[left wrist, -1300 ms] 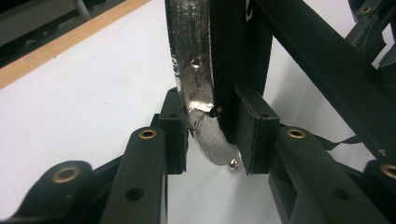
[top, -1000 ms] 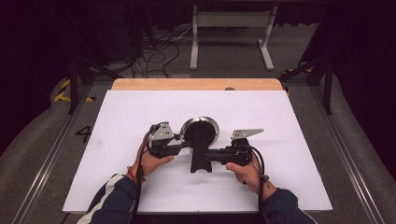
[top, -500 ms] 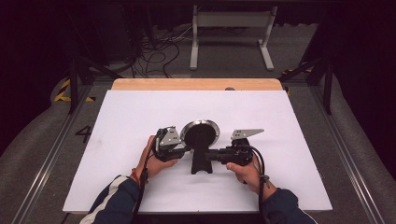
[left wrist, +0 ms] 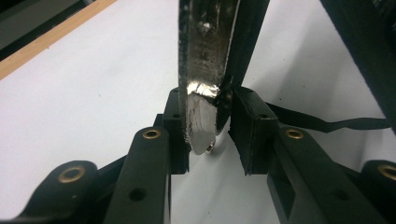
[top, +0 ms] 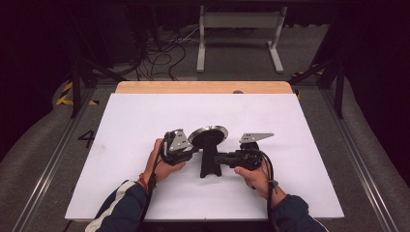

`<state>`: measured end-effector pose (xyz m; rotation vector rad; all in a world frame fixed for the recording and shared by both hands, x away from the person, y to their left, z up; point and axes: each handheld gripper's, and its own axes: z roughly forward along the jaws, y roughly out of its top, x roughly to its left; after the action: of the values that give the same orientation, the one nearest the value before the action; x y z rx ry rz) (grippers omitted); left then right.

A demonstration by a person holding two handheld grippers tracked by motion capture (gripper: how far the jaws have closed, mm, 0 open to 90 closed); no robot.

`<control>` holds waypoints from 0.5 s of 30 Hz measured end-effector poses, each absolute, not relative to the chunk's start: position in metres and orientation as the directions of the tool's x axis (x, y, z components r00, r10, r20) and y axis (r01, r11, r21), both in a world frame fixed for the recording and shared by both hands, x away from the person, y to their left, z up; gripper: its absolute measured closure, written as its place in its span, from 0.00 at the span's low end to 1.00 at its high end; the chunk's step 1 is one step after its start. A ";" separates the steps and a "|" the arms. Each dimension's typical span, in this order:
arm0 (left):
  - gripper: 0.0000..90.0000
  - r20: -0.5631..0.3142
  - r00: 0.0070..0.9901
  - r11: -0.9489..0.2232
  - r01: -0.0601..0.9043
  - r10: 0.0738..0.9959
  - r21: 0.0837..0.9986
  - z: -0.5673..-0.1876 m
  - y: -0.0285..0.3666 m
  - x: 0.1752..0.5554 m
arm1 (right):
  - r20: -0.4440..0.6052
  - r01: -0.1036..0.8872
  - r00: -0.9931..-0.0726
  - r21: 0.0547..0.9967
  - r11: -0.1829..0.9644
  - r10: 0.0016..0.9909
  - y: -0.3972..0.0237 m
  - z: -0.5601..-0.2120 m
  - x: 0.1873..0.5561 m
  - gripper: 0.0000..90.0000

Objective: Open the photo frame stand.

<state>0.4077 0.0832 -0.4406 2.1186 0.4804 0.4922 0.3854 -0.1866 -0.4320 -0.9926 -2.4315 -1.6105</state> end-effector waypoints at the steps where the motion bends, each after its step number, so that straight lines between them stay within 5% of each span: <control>1: 0.77 0.164 0.847 -0.534 0.158 0.505 0.830 -0.441 0.083 0.408 | 0.381 0.539 -0.791 0.805 0.249 0.479 -0.186 -0.432 0.385 0.86; 15: 0.77 0.117 0.861 -0.522 0.186 0.494 0.833 -0.443 0.087 0.406 | 0.353 0.528 -0.803 0.795 0.298 0.480 -0.182 -0.435 0.382 0.88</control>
<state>0.4063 0.0869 -0.4427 2.1172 0.4923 0.4270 0.3816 -0.1820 -0.4350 -0.9684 -2.4922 -1.5571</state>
